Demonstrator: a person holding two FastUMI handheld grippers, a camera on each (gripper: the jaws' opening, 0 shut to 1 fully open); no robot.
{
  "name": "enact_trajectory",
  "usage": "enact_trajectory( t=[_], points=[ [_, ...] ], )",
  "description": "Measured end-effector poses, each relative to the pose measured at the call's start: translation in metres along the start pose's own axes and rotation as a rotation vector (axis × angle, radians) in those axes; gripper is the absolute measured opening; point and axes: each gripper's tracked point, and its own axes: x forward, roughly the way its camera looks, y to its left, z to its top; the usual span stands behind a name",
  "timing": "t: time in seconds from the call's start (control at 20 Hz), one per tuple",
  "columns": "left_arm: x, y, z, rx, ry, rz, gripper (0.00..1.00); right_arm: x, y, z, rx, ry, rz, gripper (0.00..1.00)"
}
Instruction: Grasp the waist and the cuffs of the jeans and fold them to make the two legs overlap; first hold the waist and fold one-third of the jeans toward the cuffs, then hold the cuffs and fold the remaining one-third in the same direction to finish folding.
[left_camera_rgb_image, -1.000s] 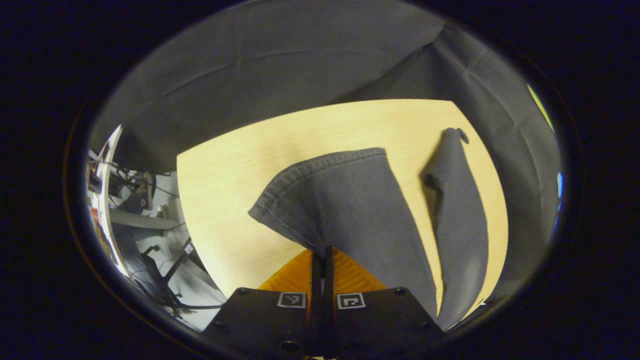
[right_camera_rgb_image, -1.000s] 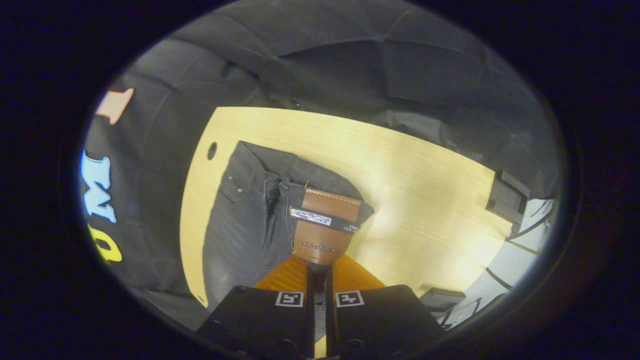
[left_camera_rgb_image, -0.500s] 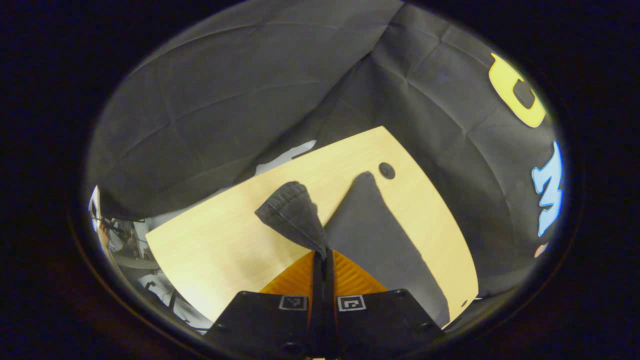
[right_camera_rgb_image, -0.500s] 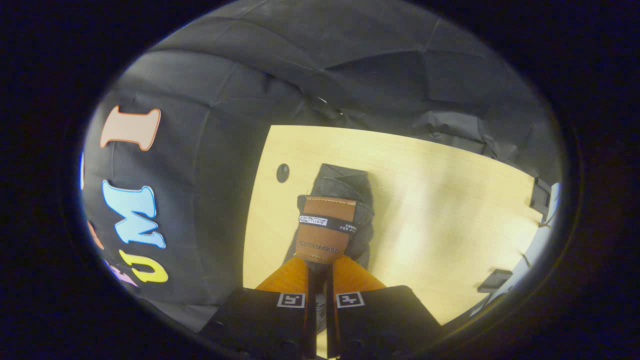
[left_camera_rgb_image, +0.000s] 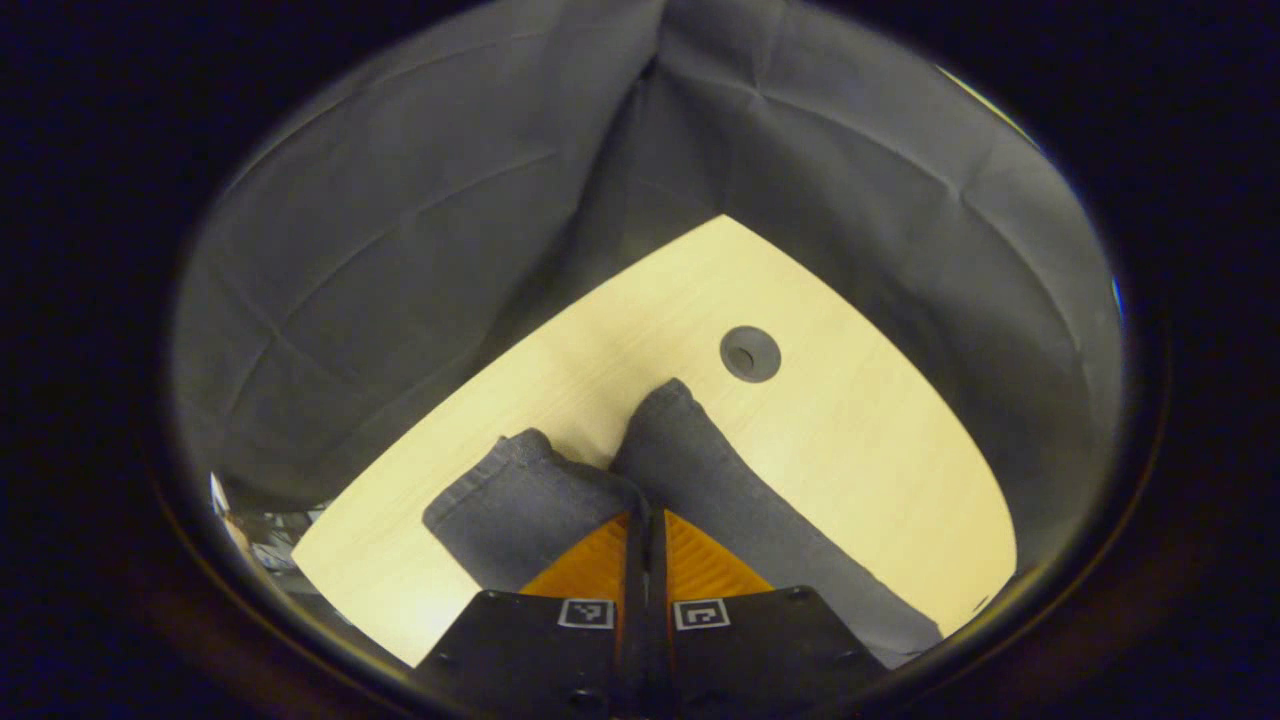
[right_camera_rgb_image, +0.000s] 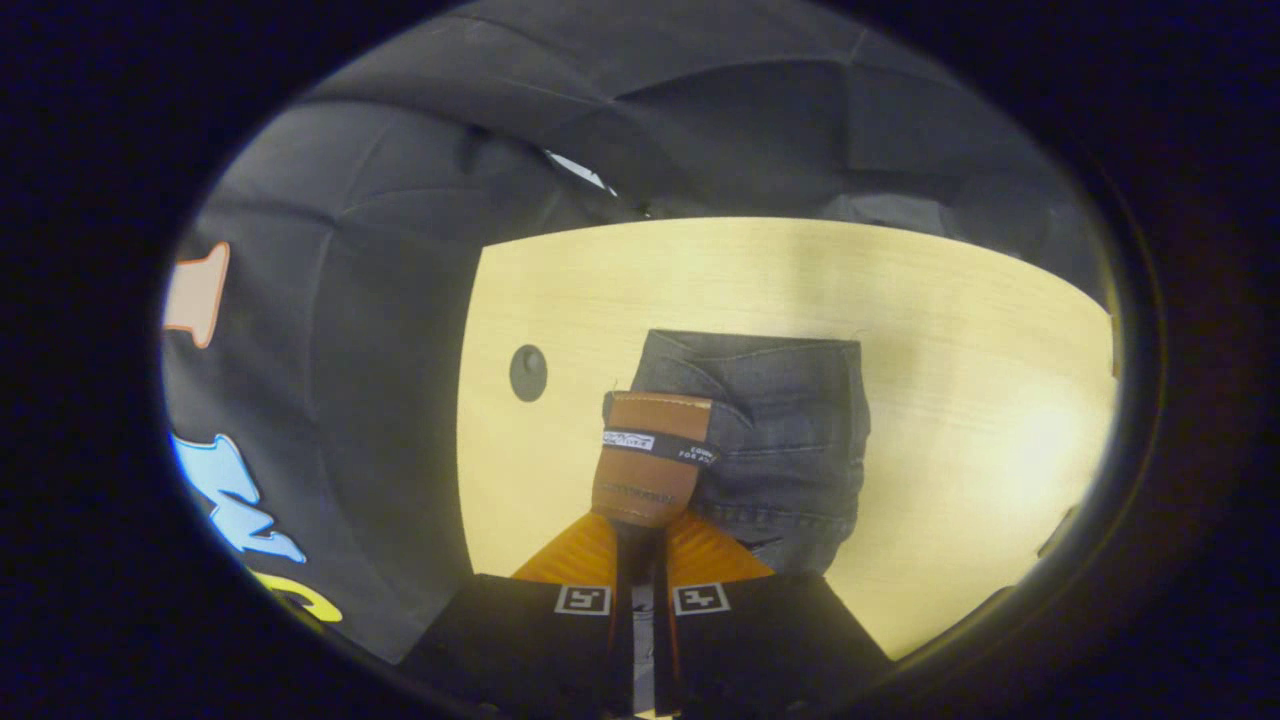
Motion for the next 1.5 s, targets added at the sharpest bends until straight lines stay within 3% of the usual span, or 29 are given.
enact_trajectory(
  t=[0.15,0.2,0.3,0.35,0.4,0.65,0.9,1.1,1.3,1.45,1.5],
  points=[
    [0.007,-0.001,-0.007,0.069,0.034,0.024,0.07,0.007,-0.003,0.005,0.012,0.011,-0.009,0.08],
    [0.009,0.003,-0.011,0.097,0.061,0.042,0.1,-0.004,-0.001,0.015,0.0,-0.006,0.014,0.14],
    [0.004,0.025,0.003,0.122,0.029,0.132,0.7,-0.013,0.012,0.032,-0.018,-0.051,0.08,0.7],
    [0.002,0.026,0.012,0.104,-0.001,0.125,1.0,-0.013,0.008,0.028,-0.031,-0.085,0.062,0.99],
    [0.0,0.03,0.022,0.089,-0.027,0.12,0.96,-0.018,0.005,0.034,-0.043,-0.111,0.048,0.96],
    [-0.035,0.047,0.055,0.068,-0.117,0.05,0.98,-0.036,-0.015,0.061,-0.134,-0.184,0.001,0.96],
    [-0.065,0.062,0.041,0.02,-0.098,-0.047,0.98,-0.033,-0.02,0.061,-0.13,-0.168,0.002,0.96],
    [-0.083,0.074,0.008,0.033,-0.095,-0.09,0.98,0.001,-0.019,0.039,-0.128,-0.118,-0.036,0.96],
    [-0.118,0.103,-0.044,0.079,-0.07,-0.059,0.97,0.022,-0.013,0.022,-0.128,-0.071,-0.032,0.96],
    [-0.125,0.115,-0.08,0.073,-0.032,-0.057,0.97,0.05,-0.025,0.011,-0.095,-0.004,-0.083,0.97],
    [-0.125,0.116,-0.088,0.067,-0.023,-0.061,0.97,0.059,-0.023,0.005,-0.071,0.002,-0.087,0.93]
  ],
)
